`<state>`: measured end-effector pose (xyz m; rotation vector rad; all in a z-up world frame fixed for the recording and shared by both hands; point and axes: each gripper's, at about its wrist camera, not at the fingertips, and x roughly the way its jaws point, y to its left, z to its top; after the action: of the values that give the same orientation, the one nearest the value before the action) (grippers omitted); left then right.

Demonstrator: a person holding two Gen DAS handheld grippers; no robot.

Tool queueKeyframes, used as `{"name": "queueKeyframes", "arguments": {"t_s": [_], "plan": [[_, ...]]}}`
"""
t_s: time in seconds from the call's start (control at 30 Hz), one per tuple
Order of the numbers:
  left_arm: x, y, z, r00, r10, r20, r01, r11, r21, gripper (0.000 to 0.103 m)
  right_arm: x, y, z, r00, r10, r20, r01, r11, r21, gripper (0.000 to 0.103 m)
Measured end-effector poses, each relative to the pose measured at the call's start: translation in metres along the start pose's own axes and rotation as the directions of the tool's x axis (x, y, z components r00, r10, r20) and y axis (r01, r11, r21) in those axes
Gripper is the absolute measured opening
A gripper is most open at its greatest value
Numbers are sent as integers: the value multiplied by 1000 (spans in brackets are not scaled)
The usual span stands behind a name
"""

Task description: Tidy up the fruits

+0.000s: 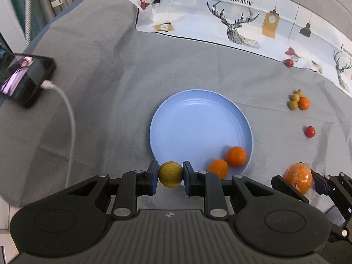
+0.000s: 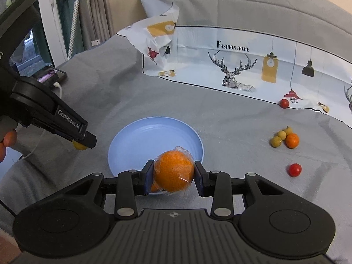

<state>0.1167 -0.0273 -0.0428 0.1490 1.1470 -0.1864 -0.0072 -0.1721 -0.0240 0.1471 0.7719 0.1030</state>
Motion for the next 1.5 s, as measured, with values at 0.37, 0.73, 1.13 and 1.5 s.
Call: {"name": "queueKeyframes", "arguments": {"t_s": [0.37,0.73,1.13,1.5], "plan": [[63,-10,32,997,39,-73,-36,999,41,26,67,-6,12,998,18,-66,-18,1000,2,39],[90,-14,43,992,108,-57,-103,990,93,77,106,5,19,995,34,-97,-40,997,-61,42],[-12,6,-7,996,80,37,-81,996,46,103,43,-19,20,979,97,-179,-71,987,144,94],[-70,8,-82,993,102,68,-104,994,29,103,-50,-2,-2,991,94,-99,-72,976,206,97]]}}
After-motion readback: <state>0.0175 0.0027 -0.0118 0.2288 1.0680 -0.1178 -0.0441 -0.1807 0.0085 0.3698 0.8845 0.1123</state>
